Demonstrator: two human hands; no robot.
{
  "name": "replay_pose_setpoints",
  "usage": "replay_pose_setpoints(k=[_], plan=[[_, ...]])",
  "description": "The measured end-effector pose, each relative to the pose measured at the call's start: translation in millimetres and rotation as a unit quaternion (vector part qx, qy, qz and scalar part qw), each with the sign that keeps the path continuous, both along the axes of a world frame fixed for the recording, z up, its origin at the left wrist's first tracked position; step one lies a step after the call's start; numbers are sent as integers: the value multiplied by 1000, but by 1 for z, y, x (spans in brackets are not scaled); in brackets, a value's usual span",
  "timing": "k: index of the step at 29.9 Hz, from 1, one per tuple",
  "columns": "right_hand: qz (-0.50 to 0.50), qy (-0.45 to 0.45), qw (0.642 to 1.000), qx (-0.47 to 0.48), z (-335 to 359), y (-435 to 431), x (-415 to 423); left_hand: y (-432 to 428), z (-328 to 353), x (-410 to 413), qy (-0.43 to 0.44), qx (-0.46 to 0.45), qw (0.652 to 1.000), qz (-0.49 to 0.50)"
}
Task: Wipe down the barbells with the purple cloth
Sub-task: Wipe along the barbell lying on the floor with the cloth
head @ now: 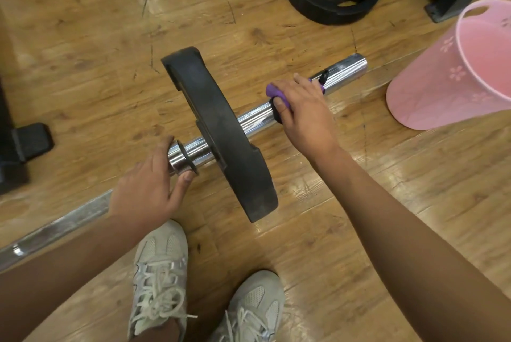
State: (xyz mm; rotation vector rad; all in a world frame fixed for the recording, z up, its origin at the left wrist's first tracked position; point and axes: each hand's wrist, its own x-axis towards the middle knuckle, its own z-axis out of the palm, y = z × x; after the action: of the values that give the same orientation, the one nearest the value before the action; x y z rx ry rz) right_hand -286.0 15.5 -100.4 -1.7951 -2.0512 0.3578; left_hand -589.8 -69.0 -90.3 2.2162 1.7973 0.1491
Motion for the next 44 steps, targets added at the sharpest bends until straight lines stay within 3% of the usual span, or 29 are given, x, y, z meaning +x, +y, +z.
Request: replay_pose_setpoints(k=[8,15,21,26,33,44], plan=[[69,-23,997,-8,-1,9,11,7,3,-1,-3,-8,1000,-5],[-26,-3,1000,-2,2,25,19,11,4,-2,8,-18,1000,-1],[16,-14,999,-24,3,22,17,12,2,-4,9,-11,1000,-2],[-34,-35,998,-50,5,45,29,11,-2,-7,-7,-14,1000,-3],[8,-17,998,-52,4,5,23,-6,-6,-5,1,-23,999,-26],[-18,-50,996,-73,14,-24,36,-51,-11,5,10,8,995,-101]])
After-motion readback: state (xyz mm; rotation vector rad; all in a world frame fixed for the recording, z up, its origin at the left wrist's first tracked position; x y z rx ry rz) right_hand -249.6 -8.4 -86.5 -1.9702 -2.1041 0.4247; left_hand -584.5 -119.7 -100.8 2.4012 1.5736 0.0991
